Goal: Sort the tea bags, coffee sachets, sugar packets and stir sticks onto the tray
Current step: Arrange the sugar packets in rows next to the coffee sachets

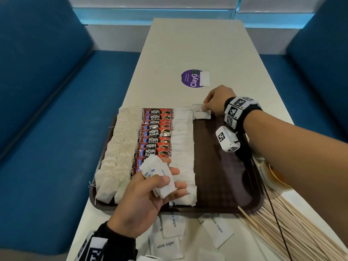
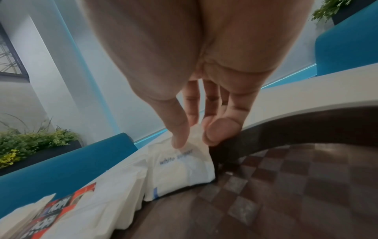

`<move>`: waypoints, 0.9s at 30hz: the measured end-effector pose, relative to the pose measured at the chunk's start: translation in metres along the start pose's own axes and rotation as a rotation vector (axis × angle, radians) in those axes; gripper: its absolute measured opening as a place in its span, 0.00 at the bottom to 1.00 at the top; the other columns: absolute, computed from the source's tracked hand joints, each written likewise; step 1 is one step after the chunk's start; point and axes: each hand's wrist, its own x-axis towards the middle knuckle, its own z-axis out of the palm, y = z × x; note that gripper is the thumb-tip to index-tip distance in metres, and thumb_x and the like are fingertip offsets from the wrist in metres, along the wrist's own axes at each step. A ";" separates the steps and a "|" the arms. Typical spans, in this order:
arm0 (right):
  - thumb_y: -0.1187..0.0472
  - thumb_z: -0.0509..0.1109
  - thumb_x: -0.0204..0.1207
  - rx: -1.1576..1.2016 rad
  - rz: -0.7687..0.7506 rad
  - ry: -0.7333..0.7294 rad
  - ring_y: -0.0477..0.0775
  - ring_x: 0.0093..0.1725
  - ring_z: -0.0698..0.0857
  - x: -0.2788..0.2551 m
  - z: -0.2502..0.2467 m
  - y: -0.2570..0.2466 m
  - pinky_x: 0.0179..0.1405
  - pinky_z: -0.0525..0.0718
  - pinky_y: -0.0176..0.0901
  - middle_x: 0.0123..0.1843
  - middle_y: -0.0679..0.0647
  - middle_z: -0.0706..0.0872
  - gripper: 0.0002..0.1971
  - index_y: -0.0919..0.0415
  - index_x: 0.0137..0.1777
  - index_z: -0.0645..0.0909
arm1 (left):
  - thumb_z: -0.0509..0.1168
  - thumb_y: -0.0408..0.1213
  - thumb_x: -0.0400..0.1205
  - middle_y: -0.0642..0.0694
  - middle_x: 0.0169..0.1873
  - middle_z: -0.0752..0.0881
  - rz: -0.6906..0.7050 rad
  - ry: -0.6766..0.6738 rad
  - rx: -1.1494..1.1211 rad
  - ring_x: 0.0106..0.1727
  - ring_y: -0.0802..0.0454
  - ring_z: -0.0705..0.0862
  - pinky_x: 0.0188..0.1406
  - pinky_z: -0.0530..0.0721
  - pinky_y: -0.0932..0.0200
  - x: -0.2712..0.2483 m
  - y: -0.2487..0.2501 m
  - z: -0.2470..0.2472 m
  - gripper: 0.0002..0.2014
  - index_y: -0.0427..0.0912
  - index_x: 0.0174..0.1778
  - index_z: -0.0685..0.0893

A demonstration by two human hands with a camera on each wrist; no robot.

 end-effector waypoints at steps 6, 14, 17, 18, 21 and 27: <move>0.59 0.80 0.76 0.023 -0.041 0.075 0.56 0.50 0.86 -0.019 -0.018 -0.004 0.52 0.85 0.45 0.55 0.54 0.87 0.12 0.58 0.58 0.86 | 0.63 0.22 0.69 0.25 0.61 0.87 -0.004 0.000 -0.024 0.55 0.20 0.89 0.45 0.93 0.42 -0.005 0.001 0.001 0.27 0.27 0.67 0.79; 0.57 0.78 0.77 0.244 -0.264 0.025 0.44 0.38 0.87 -0.126 -0.035 -0.021 0.39 0.84 0.38 0.44 0.48 0.90 0.03 0.53 0.49 0.90 | 0.56 0.15 0.85 0.25 0.67 0.84 0.045 -0.020 -0.025 0.62 0.25 0.88 0.55 0.91 0.34 -0.020 0.005 0.017 0.20 0.33 0.70 0.81; 0.52 0.80 0.77 0.317 -0.354 -0.100 0.43 0.39 0.88 -0.179 -0.028 -0.017 0.42 0.86 0.42 0.42 0.48 0.92 0.04 0.50 0.48 0.91 | 0.59 0.18 0.85 0.29 0.64 0.88 0.060 -0.072 0.032 0.63 0.25 0.88 0.56 0.90 0.33 -0.031 0.008 0.024 0.19 0.40 0.64 0.88; 0.51 0.80 0.77 0.328 -0.378 -0.142 0.42 0.40 0.88 -0.195 -0.024 -0.015 0.43 0.85 0.40 0.43 0.47 0.92 0.06 0.50 0.49 0.90 | 0.61 0.20 0.84 0.29 0.63 0.88 0.065 -0.086 0.059 0.62 0.24 0.88 0.53 0.92 0.36 -0.034 0.008 0.026 0.19 0.41 0.64 0.89; 0.47 0.79 0.77 0.381 -0.376 -0.235 0.44 0.44 0.90 -0.233 -0.012 -0.010 0.48 0.89 0.45 0.45 0.46 0.92 0.10 0.50 0.53 0.89 | 0.67 0.24 0.82 0.30 0.62 0.89 0.069 -0.100 0.134 0.58 0.26 0.89 0.45 0.93 0.44 -0.043 0.009 0.030 0.20 0.41 0.70 0.85; 0.55 0.79 0.79 0.632 -0.338 -0.286 0.66 0.51 0.92 -0.272 0.001 0.006 0.54 0.91 0.66 0.49 0.55 0.94 0.08 0.58 0.53 0.90 | 0.73 0.31 0.78 0.34 0.60 0.91 0.092 -0.068 0.245 0.54 0.31 0.91 0.38 0.92 0.52 -0.049 0.005 0.036 0.21 0.38 0.69 0.85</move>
